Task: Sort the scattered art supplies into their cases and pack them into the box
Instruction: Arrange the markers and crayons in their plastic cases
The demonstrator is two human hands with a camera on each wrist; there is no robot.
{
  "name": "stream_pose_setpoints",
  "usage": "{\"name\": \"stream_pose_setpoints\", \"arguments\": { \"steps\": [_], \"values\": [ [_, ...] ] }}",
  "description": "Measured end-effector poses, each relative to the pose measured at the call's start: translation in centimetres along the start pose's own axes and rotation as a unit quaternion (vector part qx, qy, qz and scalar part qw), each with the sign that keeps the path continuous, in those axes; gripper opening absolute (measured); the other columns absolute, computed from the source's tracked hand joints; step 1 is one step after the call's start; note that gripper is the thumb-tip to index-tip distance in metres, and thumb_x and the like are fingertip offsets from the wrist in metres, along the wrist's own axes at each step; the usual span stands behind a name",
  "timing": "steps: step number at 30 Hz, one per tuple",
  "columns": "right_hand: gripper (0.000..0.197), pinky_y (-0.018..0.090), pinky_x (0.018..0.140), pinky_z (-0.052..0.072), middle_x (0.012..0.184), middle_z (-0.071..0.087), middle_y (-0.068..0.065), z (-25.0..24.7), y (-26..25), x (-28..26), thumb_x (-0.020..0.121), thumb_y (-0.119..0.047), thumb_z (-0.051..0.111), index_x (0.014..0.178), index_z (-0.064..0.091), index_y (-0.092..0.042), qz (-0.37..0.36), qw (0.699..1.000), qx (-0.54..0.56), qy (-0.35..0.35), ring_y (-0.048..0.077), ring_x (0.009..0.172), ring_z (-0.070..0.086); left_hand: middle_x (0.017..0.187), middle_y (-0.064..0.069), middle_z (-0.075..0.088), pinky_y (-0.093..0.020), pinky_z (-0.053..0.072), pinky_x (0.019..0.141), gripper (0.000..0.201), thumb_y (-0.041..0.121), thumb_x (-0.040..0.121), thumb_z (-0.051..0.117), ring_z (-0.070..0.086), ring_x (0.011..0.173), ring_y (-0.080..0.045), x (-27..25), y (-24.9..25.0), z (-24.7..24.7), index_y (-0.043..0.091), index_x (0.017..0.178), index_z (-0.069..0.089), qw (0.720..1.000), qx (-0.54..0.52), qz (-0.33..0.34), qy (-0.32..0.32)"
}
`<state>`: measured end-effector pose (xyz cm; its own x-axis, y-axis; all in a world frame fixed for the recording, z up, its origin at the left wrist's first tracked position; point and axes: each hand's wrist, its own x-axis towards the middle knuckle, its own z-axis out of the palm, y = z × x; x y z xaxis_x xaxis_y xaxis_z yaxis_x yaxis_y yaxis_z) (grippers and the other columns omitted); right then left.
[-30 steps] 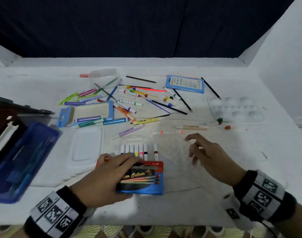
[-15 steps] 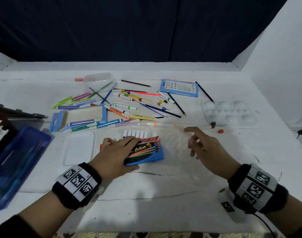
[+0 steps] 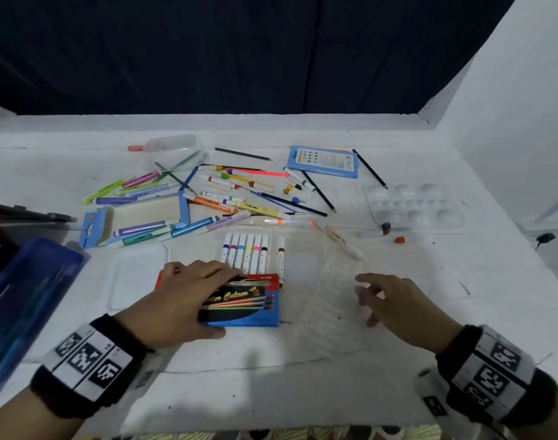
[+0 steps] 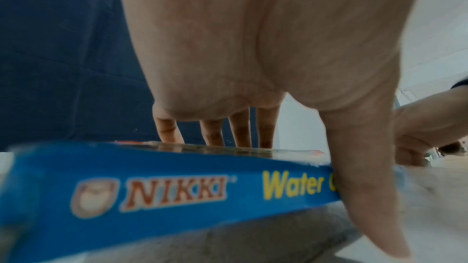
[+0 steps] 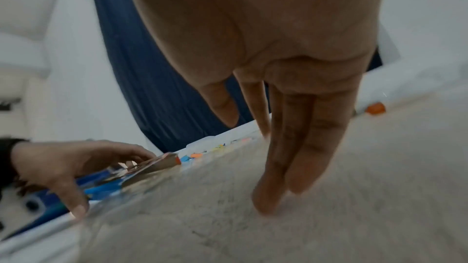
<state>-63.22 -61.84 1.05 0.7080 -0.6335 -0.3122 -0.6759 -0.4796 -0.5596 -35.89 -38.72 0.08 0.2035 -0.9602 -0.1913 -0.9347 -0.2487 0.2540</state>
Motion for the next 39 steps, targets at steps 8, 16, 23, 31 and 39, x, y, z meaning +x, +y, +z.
{"name": "stream_pose_setpoints", "arguments": {
  "steps": [8,16,23,31,39],
  "values": [
    [0.081,0.040,0.104,0.037,0.149,0.022,-0.003,0.3,-2.6,-0.4,0.076,-0.016,0.060,0.142,0.021,-0.044,-0.226,0.926,-0.301,-0.038,0.024,0.141,0.022,0.146,0.029,0.026,-0.031,0.015,0.098,0.096,0.060,0.072,0.076,0.020,0.130,0.005,-1.5,-0.4,0.6,0.050,0.149,0.020,1.000,0.001,0.012,-0.027],
    [0.084,0.053,0.120,0.012,0.153,0.027,-0.004,0.9,-3.1,0.5,0.086,-0.052,0.063,0.152,0.012,-0.042,-0.257,0.879,-0.380,-0.129,0.016,0.143,0.025,0.149,0.021,0.027,-0.035,0.019,0.102,0.083,0.086,0.072,0.035,0.024,0.135,-0.001,-2.3,0.8,0.6,0.048,0.146,0.030,0.999,0.035,0.003,-0.039],
    [0.079,0.036,0.094,0.044,0.132,0.037,0.000,1.8,-3.9,-1.0,0.084,-0.065,0.056,0.147,0.030,-0.024,-0.247,0.888,-0.370,-0.116,0.018,0.113,0.041,0.143,0.026,0.031,-0.034,0.019,0.094,0.087,0.088,0.069,0.028,0.027,0.126,0.003,-2.8,0.5,0.8,0.050,0.146,0.023,0.997,0.050,-0.013,-0.060],
    [0.079,0.040,0.102,0.042,0.144,0.036,-0.002,2.6,-3.9,1.2,0.088,-0.055,0.057,0.152,0.023,-0.025,-0.255,0.901,-0.336,-0.101,0.021,0.124,0.041,0.153,0.028,0.024,-0.036,0.019,0.096,0.084,0.086,0.076,0.037,0.024,0.131,0.004,-2.4,1.1,0.7,0.047,0.149,0.021,0.995,0.065,-0.021,-0.066],
    [0.080,0.038,0.103,0.039,0.144,0.041,-0.009,1.7,-3.5,1.6,0.085,-0.064,0.058,0.151,0.026,-0.032,-0.259,0.918,-0.287,-0.085,0.015,0.126,0.042,0.139,0.032,0.028,-0.034,0.016,0.099,0.085,0.088,0.068,0.021,0.025,0.130,0.007,-1.4,2.5,-0.6,0.054,0.146,0.020,0.998,0.020,-0.026,-0.061]
  ]
}}
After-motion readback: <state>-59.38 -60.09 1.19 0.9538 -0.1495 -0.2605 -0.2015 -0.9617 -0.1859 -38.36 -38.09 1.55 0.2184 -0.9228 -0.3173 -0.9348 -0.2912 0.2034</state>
